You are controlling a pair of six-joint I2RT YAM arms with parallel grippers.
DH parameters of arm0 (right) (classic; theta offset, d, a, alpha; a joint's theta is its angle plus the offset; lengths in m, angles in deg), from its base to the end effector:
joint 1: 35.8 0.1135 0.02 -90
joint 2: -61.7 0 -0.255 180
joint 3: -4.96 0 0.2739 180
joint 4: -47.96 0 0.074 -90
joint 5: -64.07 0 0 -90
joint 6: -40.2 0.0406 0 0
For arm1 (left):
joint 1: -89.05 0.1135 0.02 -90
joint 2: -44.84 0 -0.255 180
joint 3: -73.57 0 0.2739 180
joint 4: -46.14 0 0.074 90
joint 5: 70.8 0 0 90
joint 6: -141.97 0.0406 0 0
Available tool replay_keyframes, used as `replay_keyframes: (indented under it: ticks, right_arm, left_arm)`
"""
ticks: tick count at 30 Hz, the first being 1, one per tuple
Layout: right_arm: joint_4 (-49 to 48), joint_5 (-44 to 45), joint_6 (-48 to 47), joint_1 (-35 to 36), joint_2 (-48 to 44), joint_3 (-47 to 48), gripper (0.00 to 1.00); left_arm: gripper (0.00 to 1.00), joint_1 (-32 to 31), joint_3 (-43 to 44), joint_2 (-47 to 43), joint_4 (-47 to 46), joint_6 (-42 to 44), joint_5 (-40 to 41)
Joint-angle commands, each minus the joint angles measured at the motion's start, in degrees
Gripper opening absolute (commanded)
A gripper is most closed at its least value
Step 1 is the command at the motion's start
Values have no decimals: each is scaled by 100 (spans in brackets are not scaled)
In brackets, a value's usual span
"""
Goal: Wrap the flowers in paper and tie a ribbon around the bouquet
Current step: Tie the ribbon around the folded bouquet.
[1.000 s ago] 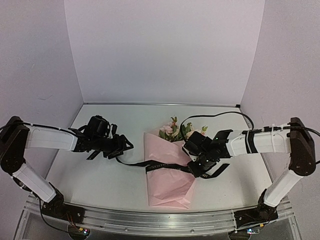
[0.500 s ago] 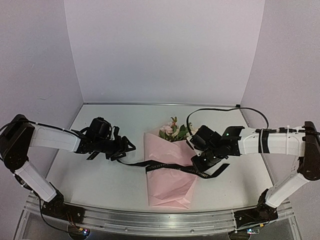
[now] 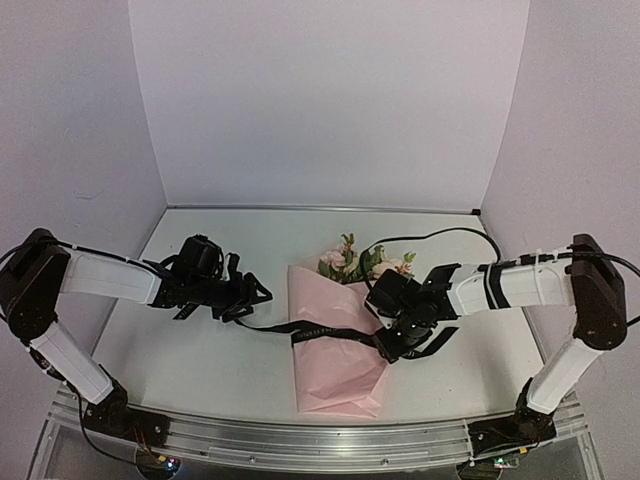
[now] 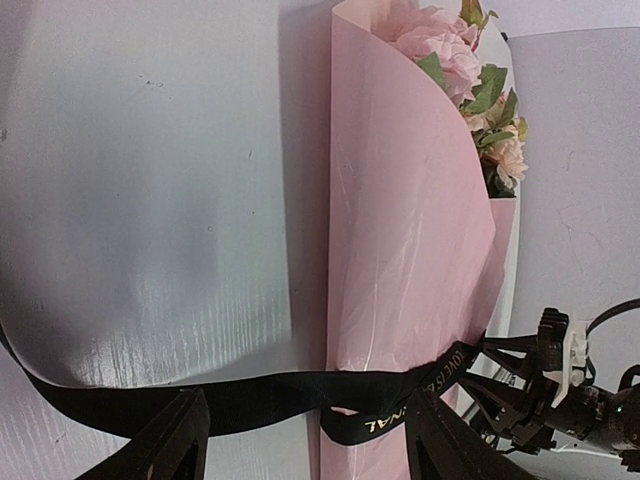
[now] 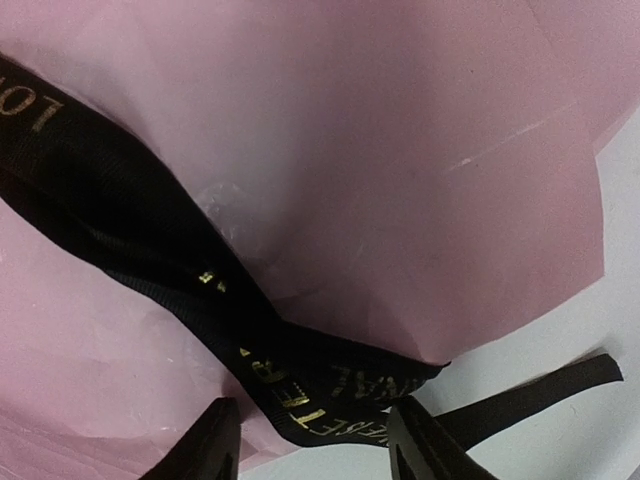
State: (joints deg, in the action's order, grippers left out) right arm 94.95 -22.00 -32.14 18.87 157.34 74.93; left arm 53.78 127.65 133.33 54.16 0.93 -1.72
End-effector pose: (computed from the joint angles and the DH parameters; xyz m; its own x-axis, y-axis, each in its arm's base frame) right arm 0.1908 0.2644 0.1393 -0.7693 -0.5620 -0.3038 -0.5968 0.8019 0.0281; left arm 0.2544 -0.1977 0.1381 -0.9331 -0.2297 -0.2768 0.0461 0.6868 -0.7254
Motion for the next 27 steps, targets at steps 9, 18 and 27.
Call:
replay_keyframes:
  ticks: [9, 18, 27]
  right_arm:
    - [168, 455, 262, 25, -326, -10, 13]
    - [325, 388, 343, 28, -540, -98, 17]
    - [253, 237, 513, 27, -499, -187, 6]
  left_arm:
    - [67, -21, -70, 106, -288, -127, 7]
    - [66, -19, -159, 61, -474, -336, 53]
    - [66, -17, -354, -6, -731, -608, 38]
